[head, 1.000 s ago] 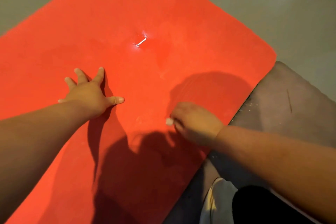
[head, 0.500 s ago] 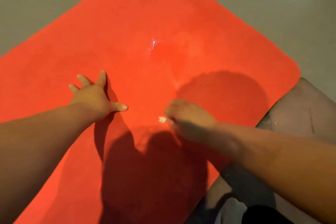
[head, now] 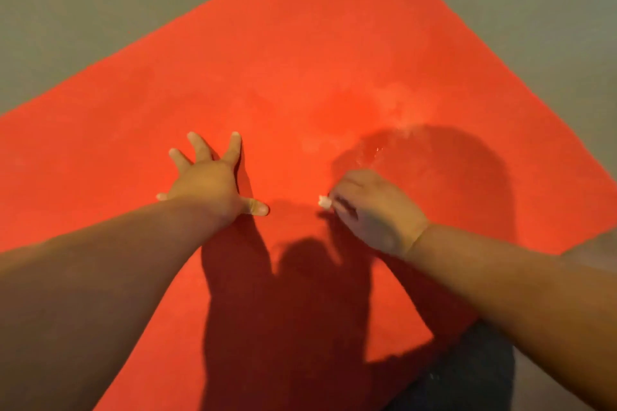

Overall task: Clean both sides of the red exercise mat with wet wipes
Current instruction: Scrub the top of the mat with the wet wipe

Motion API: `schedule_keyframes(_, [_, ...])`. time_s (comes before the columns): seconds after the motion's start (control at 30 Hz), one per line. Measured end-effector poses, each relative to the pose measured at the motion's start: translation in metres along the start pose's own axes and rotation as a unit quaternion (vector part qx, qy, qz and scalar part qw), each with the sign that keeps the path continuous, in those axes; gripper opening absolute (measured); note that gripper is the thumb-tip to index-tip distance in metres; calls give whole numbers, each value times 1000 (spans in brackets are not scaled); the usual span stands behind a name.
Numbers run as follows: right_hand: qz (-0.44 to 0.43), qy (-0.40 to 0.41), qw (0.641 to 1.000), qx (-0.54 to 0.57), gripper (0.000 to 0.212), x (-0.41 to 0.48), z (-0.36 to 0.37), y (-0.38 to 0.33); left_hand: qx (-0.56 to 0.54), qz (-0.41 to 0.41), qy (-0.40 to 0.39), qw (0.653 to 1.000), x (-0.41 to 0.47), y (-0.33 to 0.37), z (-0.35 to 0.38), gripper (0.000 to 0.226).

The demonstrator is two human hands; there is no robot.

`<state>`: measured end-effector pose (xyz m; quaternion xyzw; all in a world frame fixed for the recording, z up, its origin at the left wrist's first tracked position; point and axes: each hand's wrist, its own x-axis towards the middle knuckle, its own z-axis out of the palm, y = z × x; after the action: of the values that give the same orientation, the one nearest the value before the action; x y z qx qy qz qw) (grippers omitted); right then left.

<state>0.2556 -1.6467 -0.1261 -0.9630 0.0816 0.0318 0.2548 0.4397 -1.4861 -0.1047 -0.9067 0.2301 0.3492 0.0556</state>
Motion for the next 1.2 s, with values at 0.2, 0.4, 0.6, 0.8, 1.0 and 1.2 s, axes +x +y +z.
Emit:
schedule_keyframes(0.2, [282,167,943,-64,12,61,-50,81,3,-2,-3,1000,1,-2,1,133])
schedule_keyframes(0.4, [54,30,998,18,12,29,9,-27,-11,-4,-9,1000,-2,-1,0,131])
schedule_keyframes(0.6, [136,156,977,-60,16,72,-33,64,-11,-4,-8,1000,-2,-1,1,130])
schedule_keyframes(0.8, [202,167,964,-32,15,89,-32,56,-16,-7,-3,1000,-2,-2,2,131])
schedule_keyframes(1.0, [-54,10,998,12,11,54,3,-7,-15,-8,6,1000,-3,-2,3,131])
schedule_keyframes(1.2, [194,194,959,-76,20,105,-56,97,-15,-15,-3,1000,-4,1,1,130])
